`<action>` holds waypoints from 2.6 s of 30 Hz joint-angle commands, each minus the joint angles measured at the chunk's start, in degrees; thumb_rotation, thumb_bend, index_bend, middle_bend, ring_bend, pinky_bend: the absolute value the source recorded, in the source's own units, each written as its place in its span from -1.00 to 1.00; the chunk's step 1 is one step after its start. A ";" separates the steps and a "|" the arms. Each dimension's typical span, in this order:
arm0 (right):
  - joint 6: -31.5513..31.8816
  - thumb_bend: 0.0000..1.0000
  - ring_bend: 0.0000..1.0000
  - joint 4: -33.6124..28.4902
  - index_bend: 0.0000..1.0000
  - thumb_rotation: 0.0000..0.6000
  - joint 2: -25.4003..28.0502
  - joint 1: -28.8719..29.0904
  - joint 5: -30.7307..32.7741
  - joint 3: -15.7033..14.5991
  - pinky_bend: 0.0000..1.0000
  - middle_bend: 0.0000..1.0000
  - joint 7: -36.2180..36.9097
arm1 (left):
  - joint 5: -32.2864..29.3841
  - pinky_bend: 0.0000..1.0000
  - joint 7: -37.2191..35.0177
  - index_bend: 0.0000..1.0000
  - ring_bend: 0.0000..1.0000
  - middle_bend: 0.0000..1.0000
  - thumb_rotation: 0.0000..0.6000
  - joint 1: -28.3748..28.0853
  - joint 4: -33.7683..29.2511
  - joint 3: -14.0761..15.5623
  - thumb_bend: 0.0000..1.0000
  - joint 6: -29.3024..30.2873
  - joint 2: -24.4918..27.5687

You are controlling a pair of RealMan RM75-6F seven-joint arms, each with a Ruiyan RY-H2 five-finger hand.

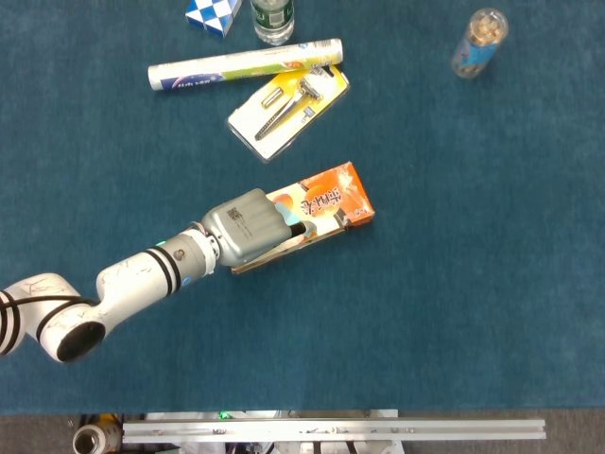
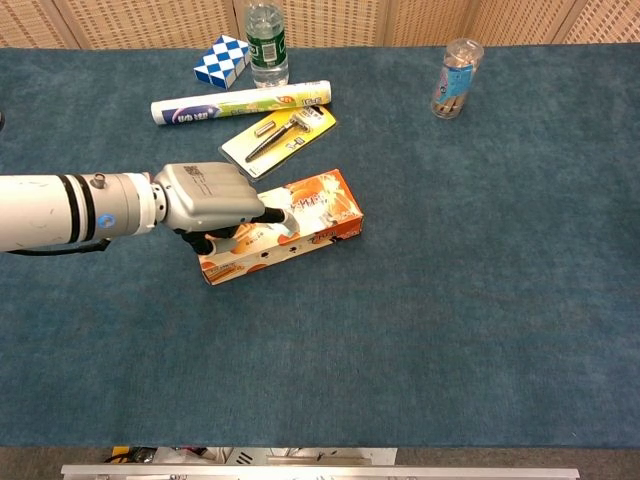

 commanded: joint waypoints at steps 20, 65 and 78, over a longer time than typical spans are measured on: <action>0.00 0.11 1.00 0.15 -0.21 1.00 -0.13 -0.11 -0.16 0.11 1.00 0.86 0.35 | -0.36 0.98 0.27 -0.78 1.00 0.96 1.00 0.84 -0.56 1.31 0.55 1.13 1.78; 1.74 0.11 1.00 -1.09 -0.21 1.00 0.81 -1.23 -1.07 0.22 1.00 0.86 0.56 | 1.40 0.98 1.41 -0.78 1.00 0.95 1.00 2.56 -3.56 1.54 0.55 3.57 2.66; 2.18 0.03 0.93 -0.65 -0.21 1.00 2.26 -2.30 -0.27 0.20 1.00 0.67 1.44 | 7.75 0.77 -7.44 -0.82 0.69 0.68 1.00 12.25 -6.14 1.93 0.43 17.53 10.67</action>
